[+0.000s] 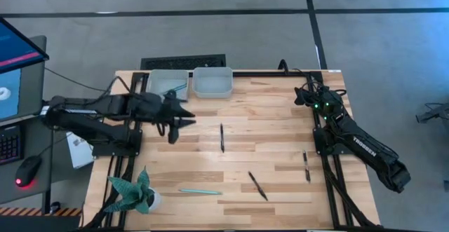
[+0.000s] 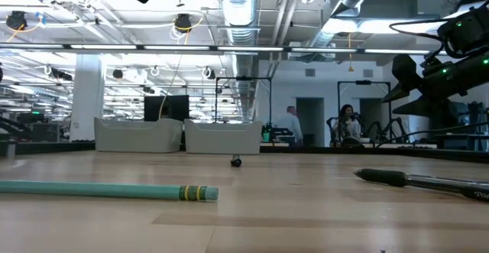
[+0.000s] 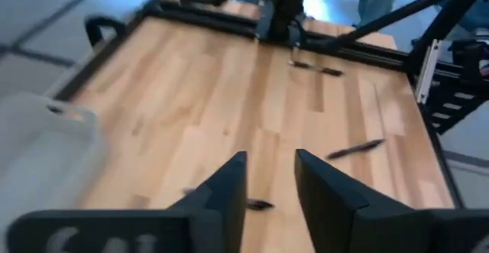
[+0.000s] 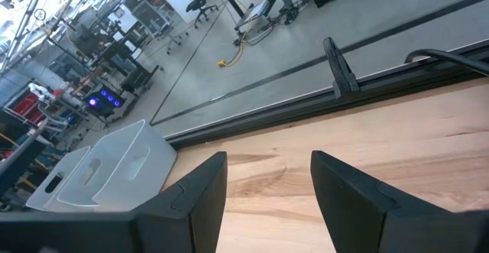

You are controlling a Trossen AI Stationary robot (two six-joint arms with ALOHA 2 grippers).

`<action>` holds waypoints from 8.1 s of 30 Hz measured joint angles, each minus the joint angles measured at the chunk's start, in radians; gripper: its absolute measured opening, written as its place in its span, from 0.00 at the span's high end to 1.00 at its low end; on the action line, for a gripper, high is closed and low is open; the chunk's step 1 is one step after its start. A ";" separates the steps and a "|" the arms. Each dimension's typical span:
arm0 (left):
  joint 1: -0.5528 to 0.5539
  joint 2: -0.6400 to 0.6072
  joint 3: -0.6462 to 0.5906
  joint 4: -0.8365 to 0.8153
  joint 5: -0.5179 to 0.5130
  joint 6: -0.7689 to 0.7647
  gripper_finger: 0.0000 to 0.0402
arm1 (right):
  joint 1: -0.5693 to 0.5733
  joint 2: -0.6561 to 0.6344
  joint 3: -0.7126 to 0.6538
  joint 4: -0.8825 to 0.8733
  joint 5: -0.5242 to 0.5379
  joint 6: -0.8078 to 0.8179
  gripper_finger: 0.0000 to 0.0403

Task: Sort pens & pencils
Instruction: Put the green pencil into the left gray bin

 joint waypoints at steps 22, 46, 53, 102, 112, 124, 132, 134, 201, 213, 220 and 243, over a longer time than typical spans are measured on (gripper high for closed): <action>-0.415 0.694 0.256 -0.147 -0.061 -0.221 0.58 | 0.000 0.000 0.000 0.000 0.000 -0.008 0.47; -0.449 1.055 0.505 -0.287 0.059 -0.294 0.58 | 0.000 0.000 0.000 0.002 -0.018 -0.010 0.47; -0.455 1.097 0.505 -0.246 0.108 -0.246 0.58 | 0.000 0.000 0.000 0.002 -0.019 -0.011 0.47; -0.443 1.094 0.432 -0.228 0.126 -0.294 0.58 | 0.000 0.000 0.000 0.002 -0.019 -0.061 0.47; -0.447 1.092 0.401 -0.252 0.173 -0.319 0.58 | 0.000 0.000 0.000 0.002 -0.019 -0.061 0.47; -0.450 1.092 0.396 -0.234 0.161 -0.313 0.59 | 0.000 0.000 0.000 0.002 -0.019 -0.061 0.47; -0.449 1.092 0.395 -0.229 0.164 -0.317 0.75 | 0.000 0.000 0.000 0.002 -0.019 -0.061 0.47; -0.449 1.092 0.395 -0.229 0.163 -0.321 0.79 | 0.000 0.000 0.000 0.002 -0.019 -0.061 0.47; -0.342 0.959 0.317 -0.214 0.059 -0.391 0.99 | 0.000 0.000 0.000 0.002 -0.019 -0.060 0.47; -0.214 0.743 0.320 -0.402 -0.076 -0.290 0.98 | 0.000 0.000 0.000 0.002 -0.019 -0.060 0.47; -0.055 0.601 0.321 -0.450 -0.255 -0.151 0.98 | 0.000 0.000 0.000 0.002 -0.019 -0.026 0.47; 0.541 0.506 0.322 -0.531 -0.344 0.354 0.98 | 0.000 0.000 0.000 0.002 -0.019 0.001 0.47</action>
